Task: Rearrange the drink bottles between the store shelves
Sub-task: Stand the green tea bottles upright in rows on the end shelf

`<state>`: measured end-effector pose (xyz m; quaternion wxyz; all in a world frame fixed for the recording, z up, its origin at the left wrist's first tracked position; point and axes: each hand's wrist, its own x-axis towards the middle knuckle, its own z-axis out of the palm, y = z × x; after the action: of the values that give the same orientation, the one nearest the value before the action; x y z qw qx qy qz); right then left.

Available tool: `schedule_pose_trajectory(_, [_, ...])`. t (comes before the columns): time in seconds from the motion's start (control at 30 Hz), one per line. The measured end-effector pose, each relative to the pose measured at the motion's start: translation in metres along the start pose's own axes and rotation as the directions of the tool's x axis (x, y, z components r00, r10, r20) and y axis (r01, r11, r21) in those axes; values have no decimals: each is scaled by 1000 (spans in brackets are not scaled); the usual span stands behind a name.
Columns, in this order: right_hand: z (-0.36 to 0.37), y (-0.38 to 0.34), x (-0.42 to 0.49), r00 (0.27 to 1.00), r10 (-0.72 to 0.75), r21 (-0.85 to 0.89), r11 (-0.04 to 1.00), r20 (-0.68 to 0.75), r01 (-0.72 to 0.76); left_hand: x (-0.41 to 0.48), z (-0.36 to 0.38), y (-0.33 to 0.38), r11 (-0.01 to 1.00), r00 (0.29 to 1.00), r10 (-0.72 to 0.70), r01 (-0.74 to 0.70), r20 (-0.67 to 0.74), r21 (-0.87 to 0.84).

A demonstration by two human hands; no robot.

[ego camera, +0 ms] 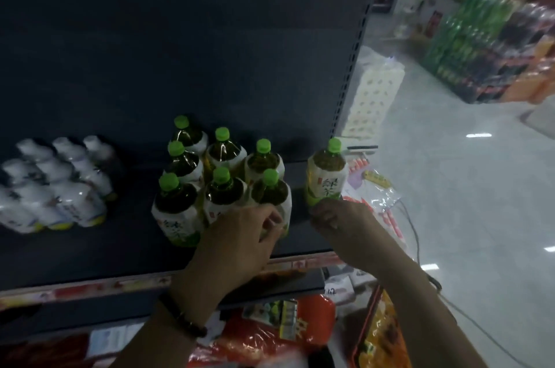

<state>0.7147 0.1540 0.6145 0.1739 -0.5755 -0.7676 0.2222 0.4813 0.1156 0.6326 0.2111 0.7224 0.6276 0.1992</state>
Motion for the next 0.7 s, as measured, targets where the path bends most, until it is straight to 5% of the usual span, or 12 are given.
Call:
schedule_pose_trajectory(0.13, [-22, 25, 27, 991, -130, 60, 990, 0, 130, 4, 4, 12, 995, 985, -82, 72, -149, -67])
schedule_pose_trajectory(0.33, [-53, 65, 78, 937, -197, 160, 955, -290, 250, 12, 22, 28, 991, 918, -120, 133, -378, 9])
schedule_pose_trajectory(0.5, [-32, 114, 127, 986, -150, 129, 982, 66, 141, 33, 38, 48, 956, 915, -150, 232, -375, 181])
schedule_pose_trajectory(0.7, [-16, 125, 148, 980, -195, 133, 973, 27, 190, 75, 23, 59, 937, 929, -171, 256, -327, 237])
